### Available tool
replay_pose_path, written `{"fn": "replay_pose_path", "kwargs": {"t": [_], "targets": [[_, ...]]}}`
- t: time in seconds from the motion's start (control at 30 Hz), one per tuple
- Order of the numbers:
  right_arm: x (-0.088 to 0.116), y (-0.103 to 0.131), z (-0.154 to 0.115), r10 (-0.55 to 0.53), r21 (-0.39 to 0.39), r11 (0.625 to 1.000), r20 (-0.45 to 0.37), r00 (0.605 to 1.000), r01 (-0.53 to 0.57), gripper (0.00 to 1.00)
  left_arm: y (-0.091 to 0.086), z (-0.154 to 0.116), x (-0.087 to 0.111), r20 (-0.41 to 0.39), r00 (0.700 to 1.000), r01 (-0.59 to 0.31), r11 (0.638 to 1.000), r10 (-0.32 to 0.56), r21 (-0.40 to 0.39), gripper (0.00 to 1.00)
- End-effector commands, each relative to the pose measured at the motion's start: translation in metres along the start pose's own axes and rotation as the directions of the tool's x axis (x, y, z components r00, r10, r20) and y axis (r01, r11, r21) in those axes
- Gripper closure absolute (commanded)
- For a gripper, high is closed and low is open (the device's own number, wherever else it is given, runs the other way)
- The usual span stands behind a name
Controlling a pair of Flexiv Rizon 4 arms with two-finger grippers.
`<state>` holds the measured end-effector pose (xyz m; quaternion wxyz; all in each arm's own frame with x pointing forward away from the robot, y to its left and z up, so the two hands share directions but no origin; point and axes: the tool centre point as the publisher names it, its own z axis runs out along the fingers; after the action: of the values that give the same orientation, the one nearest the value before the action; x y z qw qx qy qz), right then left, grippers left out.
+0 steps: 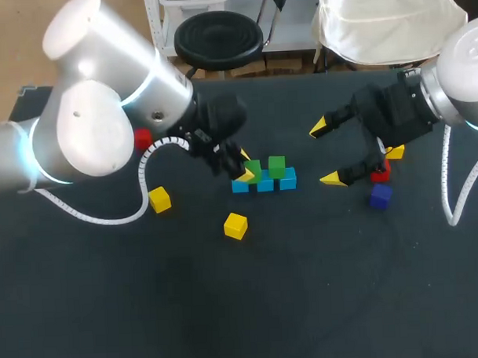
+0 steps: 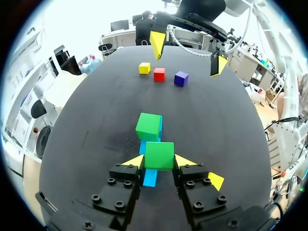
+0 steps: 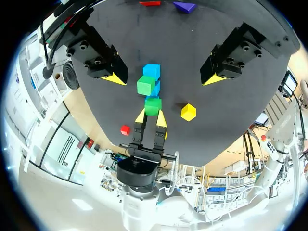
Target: Place the blue cubes, place green cubes on the blue cubes, place the yellow cubes on the green cubes, then place the red cubes on the yellow cubes, and place purple cube on the red cubes.
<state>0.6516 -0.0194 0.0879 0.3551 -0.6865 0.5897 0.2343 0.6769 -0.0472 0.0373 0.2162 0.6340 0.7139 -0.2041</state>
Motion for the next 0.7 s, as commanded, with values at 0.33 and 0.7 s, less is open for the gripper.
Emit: {"fn": "replay_pose_path", "kwargs": {"t": [0.33,0.7], "targets": [[0.0002,0.0001,0.0001,-0.001,0.0,1.0,0.002,1.0,0.001,0.0,0.0002,0.0026,0.0007,-0.004,1.0,-0.009,1.0,0.009,-0.005,1.0],[0.0002,0.0001,0.0001,-0.001,0.0,1.0,0.002,1.0,0.001,0.0,0.008,0.0075,-0.0013,-0.011,1.0,-0.011,1.0,0.011,-0.008,1.0]]}}
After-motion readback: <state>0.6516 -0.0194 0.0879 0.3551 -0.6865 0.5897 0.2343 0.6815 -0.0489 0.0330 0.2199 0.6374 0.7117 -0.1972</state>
